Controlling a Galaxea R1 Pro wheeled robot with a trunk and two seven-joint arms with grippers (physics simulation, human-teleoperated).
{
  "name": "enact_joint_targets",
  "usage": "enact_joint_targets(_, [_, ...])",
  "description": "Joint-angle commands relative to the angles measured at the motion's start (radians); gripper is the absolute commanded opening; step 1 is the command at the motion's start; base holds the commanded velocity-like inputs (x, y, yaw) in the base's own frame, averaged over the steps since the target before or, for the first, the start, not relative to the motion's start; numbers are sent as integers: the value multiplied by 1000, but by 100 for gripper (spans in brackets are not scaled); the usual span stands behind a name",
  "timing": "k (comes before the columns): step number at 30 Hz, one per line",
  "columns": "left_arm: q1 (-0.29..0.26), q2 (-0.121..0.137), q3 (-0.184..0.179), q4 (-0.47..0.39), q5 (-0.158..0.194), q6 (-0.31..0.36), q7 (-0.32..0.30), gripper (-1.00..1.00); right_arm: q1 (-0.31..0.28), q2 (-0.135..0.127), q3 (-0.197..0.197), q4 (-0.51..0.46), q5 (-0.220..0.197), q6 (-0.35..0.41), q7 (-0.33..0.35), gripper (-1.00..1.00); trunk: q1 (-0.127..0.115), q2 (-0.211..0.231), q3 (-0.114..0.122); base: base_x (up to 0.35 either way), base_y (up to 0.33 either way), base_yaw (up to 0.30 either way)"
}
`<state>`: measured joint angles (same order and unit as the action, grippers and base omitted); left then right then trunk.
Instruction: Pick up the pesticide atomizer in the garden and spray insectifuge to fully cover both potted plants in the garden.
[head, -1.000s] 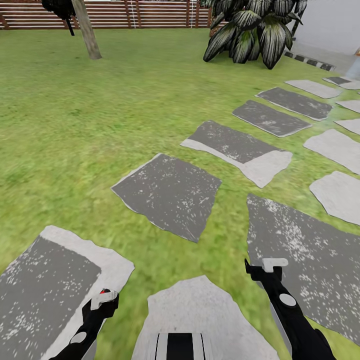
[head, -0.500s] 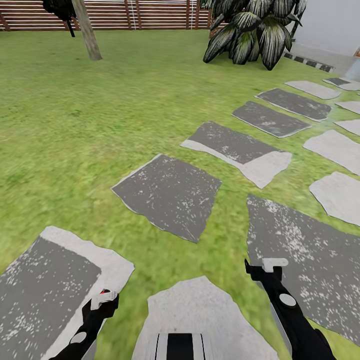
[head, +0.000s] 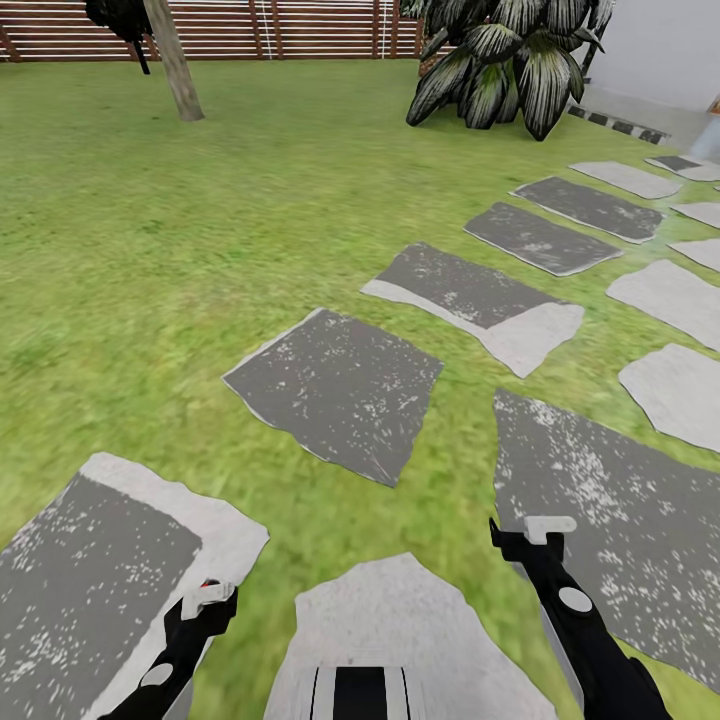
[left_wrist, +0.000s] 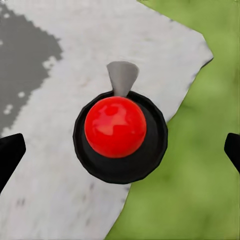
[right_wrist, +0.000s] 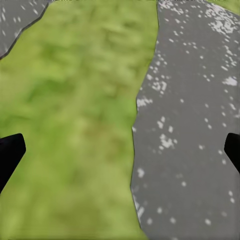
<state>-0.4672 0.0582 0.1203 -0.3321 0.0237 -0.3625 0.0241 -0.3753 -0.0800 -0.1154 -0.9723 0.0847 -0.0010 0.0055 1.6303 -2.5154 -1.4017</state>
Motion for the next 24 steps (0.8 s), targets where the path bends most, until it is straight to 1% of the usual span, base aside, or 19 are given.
enact_joint_targets(1, [0, 0, -1, 1, 2, -4, 2, 100, 0, 0, -1, 0, 9, 0, 1, 100, 0, 0, -1, 29, 0, 0])
enact_joint_targets(15, [0, 2, -2, 2, 2, -4, 3, 100, 0, 0, -1, 0, 9, -1, 1, 100, 0, 0, -1, 4, 0, 0])
enact_joint_targets(16, [0, 2, -2, 2, 2, -4, 3, -100, 0, 0, -1, 0, 9, -1, 1, 100, 0, 0, -1, 0, 0, 0])
enact_joint_targets(24, [0, 3, -2, 1, 2, -4, 6, -100, 0, 0, -1, 0, 9, -1, 1, 100, 0, 0, -1, 0, 0, 0])
